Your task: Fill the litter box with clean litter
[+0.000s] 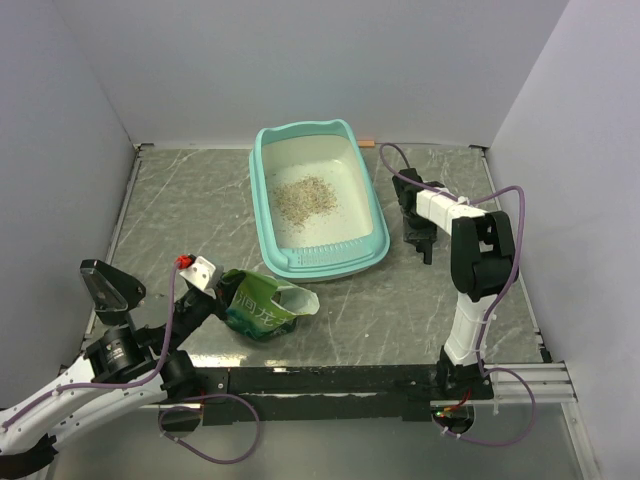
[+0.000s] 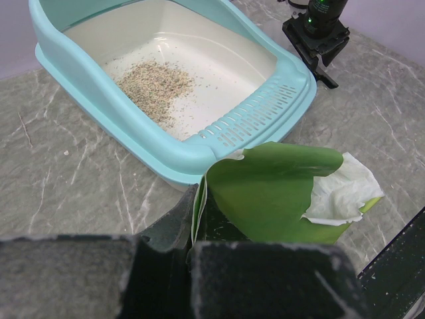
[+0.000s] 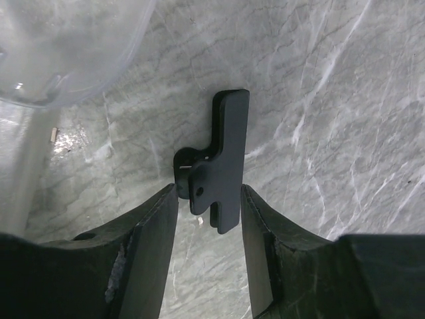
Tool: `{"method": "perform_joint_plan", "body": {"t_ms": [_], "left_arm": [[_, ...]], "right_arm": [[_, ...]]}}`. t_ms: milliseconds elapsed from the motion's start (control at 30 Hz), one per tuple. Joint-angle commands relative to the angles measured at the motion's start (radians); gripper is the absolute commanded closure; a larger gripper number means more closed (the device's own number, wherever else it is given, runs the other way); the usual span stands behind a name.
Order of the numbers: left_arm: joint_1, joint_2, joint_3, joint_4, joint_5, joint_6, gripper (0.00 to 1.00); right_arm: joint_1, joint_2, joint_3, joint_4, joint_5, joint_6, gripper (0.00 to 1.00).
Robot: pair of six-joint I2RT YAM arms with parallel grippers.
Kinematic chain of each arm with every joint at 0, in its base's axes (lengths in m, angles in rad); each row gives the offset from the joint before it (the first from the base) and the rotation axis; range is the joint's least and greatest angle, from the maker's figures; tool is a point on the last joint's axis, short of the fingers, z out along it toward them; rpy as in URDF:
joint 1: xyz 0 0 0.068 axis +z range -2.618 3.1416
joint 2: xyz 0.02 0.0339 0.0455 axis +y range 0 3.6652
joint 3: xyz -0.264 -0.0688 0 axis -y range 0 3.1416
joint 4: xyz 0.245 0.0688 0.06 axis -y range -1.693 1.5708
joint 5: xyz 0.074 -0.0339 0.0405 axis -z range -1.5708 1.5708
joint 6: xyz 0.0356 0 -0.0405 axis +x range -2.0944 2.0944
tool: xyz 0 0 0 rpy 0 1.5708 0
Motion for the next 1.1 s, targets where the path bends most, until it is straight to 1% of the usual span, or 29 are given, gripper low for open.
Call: {"method": "perform_joint_plan", "body": {"t_ms": [0,67,133,167,233,267,367,533,633,800,833,867,900,933,967,1000,1033,1067], "left_arm": [[0.005,-0.011,0.037,0.078,-0.008,-0.016,0.99],[0.007,-0.013,0.037,0.078,-0.007,-0.016,0.99],[0.007,-0.014,0.037,0.078,-0.005,-0.016,0.99],[0.007,-0.014,0.037,0.078,-0.005,-0.015,0.99],[0.005,-0.016,0.035,0.078,-0.004,-0.016,0.99],[0.005,-0.014,0.037,0.079,-0.004,-0.015,0.99],[0.007,-0.014,0.037,0.078,-0.004,-0.016,0.99],[0.007,-0.014,0.035,0.078,-0.005,-0.016,0.99],[0.005,-0.008,0.037,0.078,-0.005,-0.015,0.99],[0.005,0.006,0.042,0.075,-0.010,-0.016,0.99],[0.005,0.004,0.045,0.073,-0.016,-0.016,0.98],[0.007,0.003,0.046,0.072,-0.022,-0.016,0.96],[0.005,-0.004,0.049,0.070,-0.030,-0.018,0.88],[0.007,-0.007,0.051,0.070,-0.042,-0.018,0.84],[0.007,-0.010,0.055,0.070,-0.050,-0.021,0.80],[0.007,-0.014,0.060,0.068,-0.051,-0.024,0.75],[0.007,-0.014,0.080,0.059,-0.050,-0.027,0.74],[0.007,-0.004,0.095,0.047,-0.054,-0.045,0.73]], "right_arm": [[0.002,0.020,0.038,-0.002,0.038,0.005,0.52],[0.002,0.032,0.041,-0.006,0.041,0.003,0.53],[0.002,0.043,0.047,-0.006,0.041,0.003,0.59],[0.002,0.048,0.046,-0.006,0.046,0.006,0.65],[0.000,0.048,0.047,-0.005,0.049,0.002,0.76],[0.000,0.054,0.052,-0.011,0.049,0.001,0.85],[0.002,0.060,0.058,-0.019,0.053,0.003,1.00],[0.004,0.011,0.038,-0.002,0.067,0.009,1.00],[0.008,-0.060,0.020,-0.005,0.072,0.011,1.00],[0.028,-0.240,-0.031,-0.019,0.057,0.026,1.00],[0.031,-0.309,-0.040,-0.020,0.046,0.028,1.00],[0.037,-0.346,-0.055,-0.019,0.020,0.031,1.00],[0.043,-0.385,-0.063,-0.020,0.004,0.028,1.00],[0.048,-0.459,-0.071,-0.026,-0.011,0.026,1.00],[0.054,-0.498,-0.082,-0.028,-0.031,0.029,1.00],[0.068,-0.536,-0.089,-0.028,-0.086,0.031,1.00],[0.074,-0.610,-0.095,-0.028,-0.130,0.032,1.00],[0.082,-0.644,-0.103,-0.023,-0.176,0.041,1.00]]}}
